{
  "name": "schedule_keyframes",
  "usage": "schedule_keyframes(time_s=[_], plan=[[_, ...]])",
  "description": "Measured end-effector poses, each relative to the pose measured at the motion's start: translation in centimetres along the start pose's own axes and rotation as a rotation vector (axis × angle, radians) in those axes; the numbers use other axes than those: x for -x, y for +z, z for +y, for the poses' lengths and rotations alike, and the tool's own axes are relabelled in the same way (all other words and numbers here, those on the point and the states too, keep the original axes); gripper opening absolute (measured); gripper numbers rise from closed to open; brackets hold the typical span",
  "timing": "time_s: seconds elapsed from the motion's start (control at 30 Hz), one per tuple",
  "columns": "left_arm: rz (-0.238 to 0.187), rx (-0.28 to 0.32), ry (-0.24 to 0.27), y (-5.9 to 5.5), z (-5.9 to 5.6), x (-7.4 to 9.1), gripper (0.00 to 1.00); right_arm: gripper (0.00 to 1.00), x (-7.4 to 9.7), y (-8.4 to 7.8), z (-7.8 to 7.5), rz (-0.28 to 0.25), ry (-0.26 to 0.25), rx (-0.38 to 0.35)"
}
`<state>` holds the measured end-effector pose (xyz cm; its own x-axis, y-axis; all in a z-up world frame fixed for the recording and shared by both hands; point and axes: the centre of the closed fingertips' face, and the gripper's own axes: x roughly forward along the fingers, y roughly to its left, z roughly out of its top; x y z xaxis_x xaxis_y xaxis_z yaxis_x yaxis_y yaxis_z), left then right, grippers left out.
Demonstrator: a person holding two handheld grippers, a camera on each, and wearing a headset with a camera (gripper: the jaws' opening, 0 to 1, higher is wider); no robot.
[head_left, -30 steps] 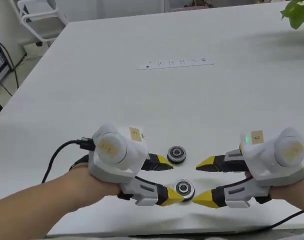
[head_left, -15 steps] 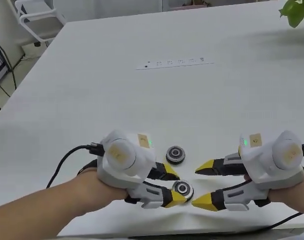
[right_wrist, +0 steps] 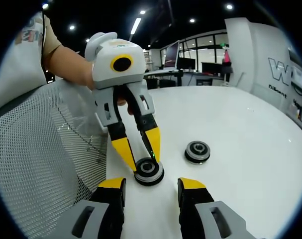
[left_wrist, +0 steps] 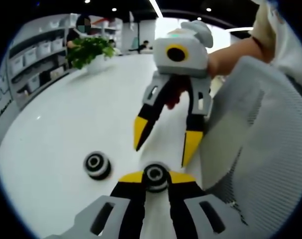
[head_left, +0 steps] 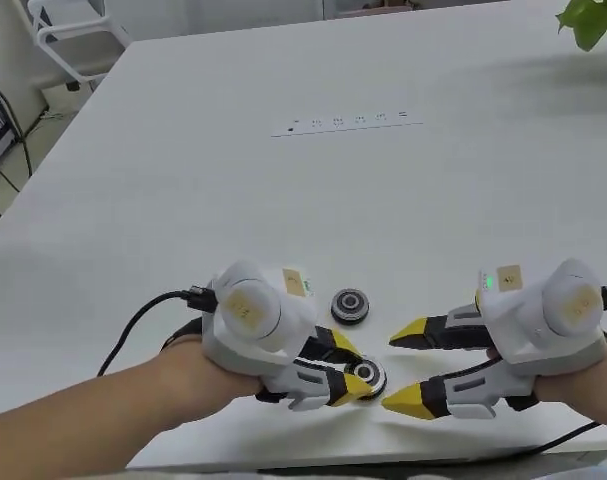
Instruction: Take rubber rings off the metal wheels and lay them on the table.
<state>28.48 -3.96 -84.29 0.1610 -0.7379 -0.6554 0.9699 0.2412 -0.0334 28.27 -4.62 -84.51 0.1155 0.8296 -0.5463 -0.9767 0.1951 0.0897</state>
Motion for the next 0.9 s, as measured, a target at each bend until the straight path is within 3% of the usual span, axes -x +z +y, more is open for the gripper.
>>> schedule_keyframes(time_s=[0.4, 0.9], plan=[[-0.002, -0.063, 0.037, -0.1, 0.1, 0.0, 0.15, 0.39, -0.4, 0.1, 0.0, -0.008, 0.002, -0.002], [-0.009, -0.056, 0.060, 0.0, 0.2, -0.1, 0.14, 0.36, -1.9, 0.2, 0.5, 0.005, 0.026, 0.021]])
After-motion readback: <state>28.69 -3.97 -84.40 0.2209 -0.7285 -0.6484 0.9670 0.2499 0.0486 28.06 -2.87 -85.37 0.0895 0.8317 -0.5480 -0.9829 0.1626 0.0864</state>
